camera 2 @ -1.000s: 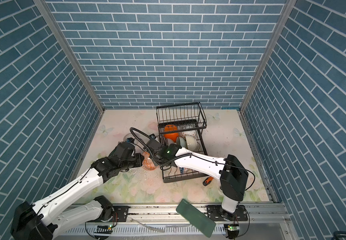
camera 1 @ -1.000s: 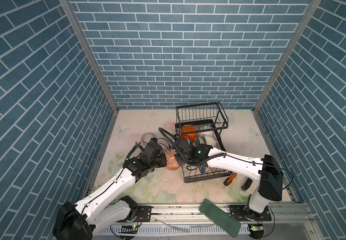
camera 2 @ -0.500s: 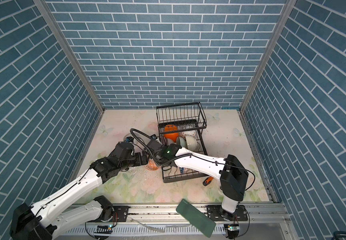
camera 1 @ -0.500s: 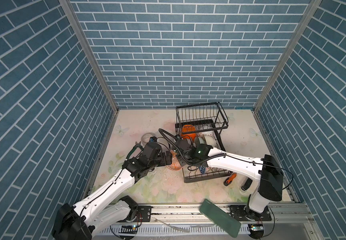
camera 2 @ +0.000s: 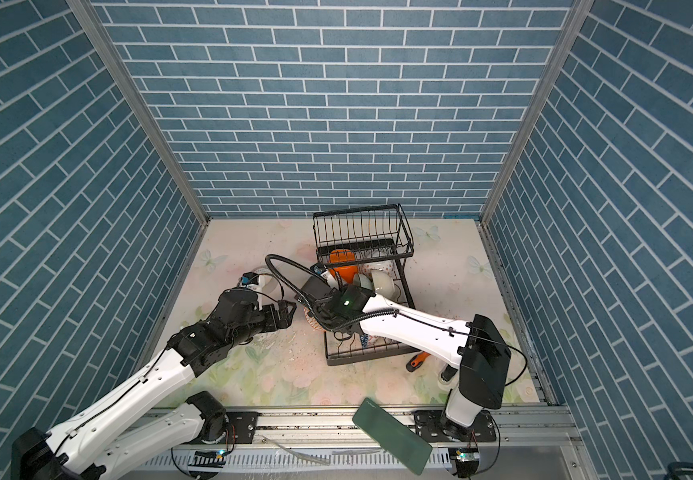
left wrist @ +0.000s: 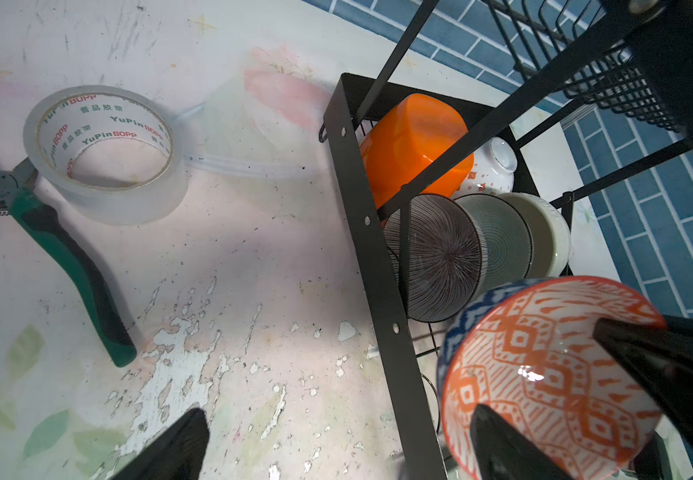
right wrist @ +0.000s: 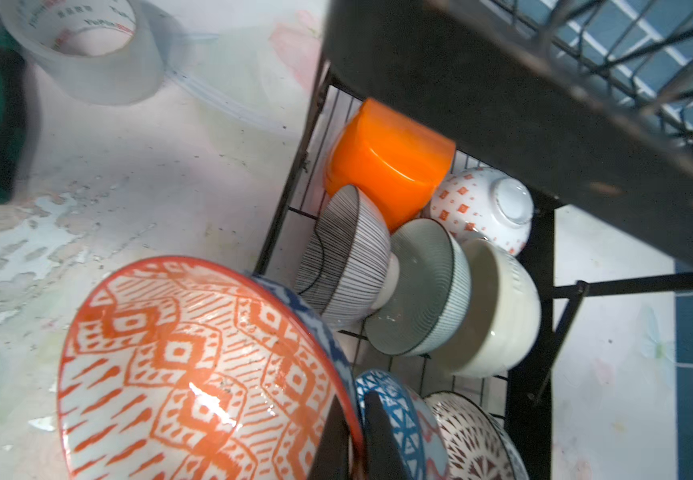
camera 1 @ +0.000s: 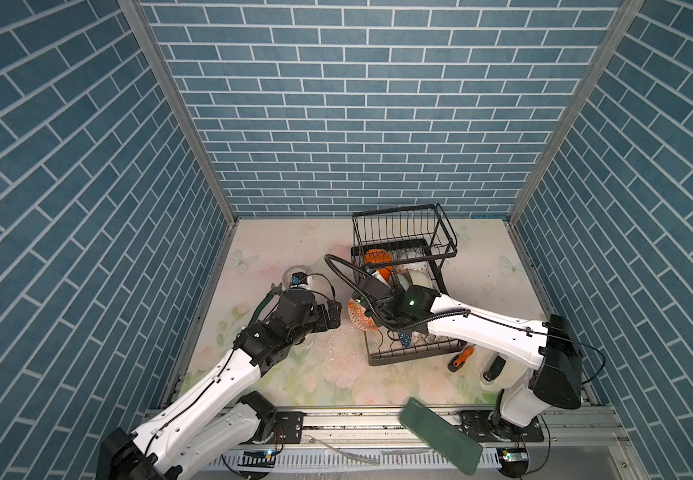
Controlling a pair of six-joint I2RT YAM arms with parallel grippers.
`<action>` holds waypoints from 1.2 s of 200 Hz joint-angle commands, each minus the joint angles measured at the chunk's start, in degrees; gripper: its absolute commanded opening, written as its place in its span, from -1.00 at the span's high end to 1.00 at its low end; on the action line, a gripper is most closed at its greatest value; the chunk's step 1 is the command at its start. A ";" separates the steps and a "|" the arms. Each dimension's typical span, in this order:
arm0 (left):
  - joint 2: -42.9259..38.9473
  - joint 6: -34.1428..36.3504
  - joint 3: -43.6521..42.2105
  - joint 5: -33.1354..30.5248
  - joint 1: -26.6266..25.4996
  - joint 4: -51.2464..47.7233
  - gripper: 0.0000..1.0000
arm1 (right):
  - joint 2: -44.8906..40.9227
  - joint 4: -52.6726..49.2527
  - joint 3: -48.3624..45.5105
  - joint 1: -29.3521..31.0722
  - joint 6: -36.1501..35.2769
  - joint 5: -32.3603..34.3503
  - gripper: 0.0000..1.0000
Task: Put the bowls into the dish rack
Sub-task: 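Close the right gripper on the orange-patterned bowl rim while the left gripper holds it, then lower the orange-patterned bowl into the front rack slot with the right gripper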
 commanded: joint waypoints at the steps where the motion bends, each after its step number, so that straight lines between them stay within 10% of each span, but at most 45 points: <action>1: -0.56 0.71 -0.98 -1.10 0.66 -0.10 -0.99 | -1.29 -7.14 1.53 0.44 0.19 7.52 1.00; 103: 2.06 1.20 -1.83 -0.43 3.20 0.47 -0.99 | 7.69 -23.37 4.49 5.56 7.18 23.18 1.00; 240: -8.80 2.47 -5.34 0.17 12.47 -2.57 -0.99 | 16.47 -25.51 6.83 7.46 7.64 24.59 1.00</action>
